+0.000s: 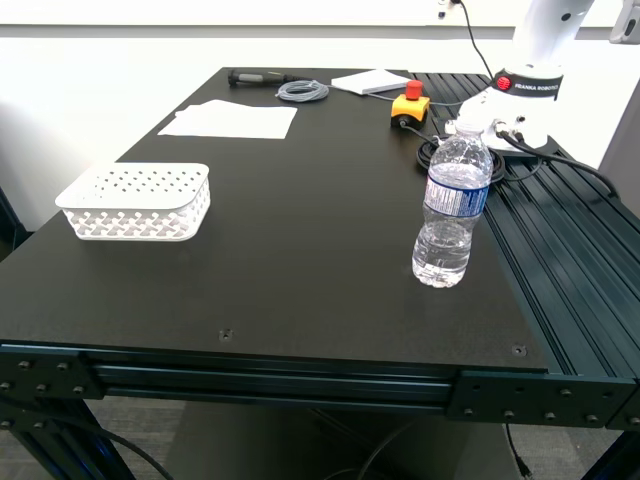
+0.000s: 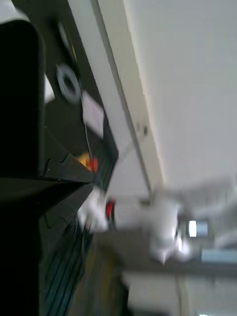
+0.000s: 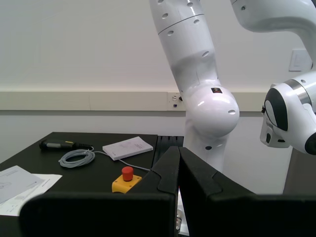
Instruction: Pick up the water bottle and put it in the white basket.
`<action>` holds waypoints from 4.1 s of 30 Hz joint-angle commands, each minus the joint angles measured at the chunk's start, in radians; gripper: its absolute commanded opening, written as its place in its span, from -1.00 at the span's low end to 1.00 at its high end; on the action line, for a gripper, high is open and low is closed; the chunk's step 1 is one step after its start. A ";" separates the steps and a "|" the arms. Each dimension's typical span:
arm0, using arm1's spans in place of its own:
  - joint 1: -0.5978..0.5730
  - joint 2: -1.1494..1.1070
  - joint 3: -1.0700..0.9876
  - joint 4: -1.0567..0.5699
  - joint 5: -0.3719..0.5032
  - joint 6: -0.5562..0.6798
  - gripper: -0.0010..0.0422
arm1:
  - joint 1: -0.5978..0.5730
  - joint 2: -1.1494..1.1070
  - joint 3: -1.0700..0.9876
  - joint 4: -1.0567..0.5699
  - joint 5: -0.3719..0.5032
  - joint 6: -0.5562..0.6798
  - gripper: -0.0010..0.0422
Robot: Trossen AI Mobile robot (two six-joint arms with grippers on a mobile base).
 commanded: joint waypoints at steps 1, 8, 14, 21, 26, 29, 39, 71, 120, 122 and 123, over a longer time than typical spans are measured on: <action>0.000 0.000 0.001 0.003 0.000 0.000 -0.95 | -0.011 0.067 0.019 0.004 0.208 0.009 -0.96; 0.000 0.000 0.001 0.003 0.000 0.000 -0.95 | -0.138 0.288 0.038 0.004 0.397 0.012 -0.96; 0.001 0.000 0.001 0.002 -0.001 0.000 -0.95 | -0.356 0.487 0.106 0.004 0.410 0.117 -0.96; 0.001 0.000 0.001 0.002 0.000 0.000 -0.95 | -0.488 0.682 0.209 0.005 0.399 0.222 -0.96; 0.001 0.000 0.001 0.002 0.000 0.000 -0.95 | -0.510 0.768 0.269 0.005 0.331 0.331 -0.96; 0.001 0.000 0.001 0.002 0.000 0.000 -0.95 | -0.527 0.820 0.322 0.006 0.329 0.333 -0.96; 0.001 0.000 0.001 0.002 0.000 0.000 -0.95 | -0.666 0.991 0.517 0.003 0.327 0.320 -0.96; 0.001 0.000 0.001 0.002 0.000 0.000 -0.95 | -0.713 0.993 0.605 -0.072 0.165 0.404 -0.25; 0.001 0.000 0.001 0.001 0.000 0.000 -0.95 | -0.203 0.693 0.743 -0.965 0.067 0.671 -0.96; 0.001 0.000 0.001 0.001 0.000 0.000 -0.95 | -0.142 0.652 0.741 -0.991 0.059 0.676 -0.96; 0.001 0.000 0.001 0.000 0.000 0.000 -0.95 | -0.109 0.634 0.736 -0.991 0.057 0.676 -0.96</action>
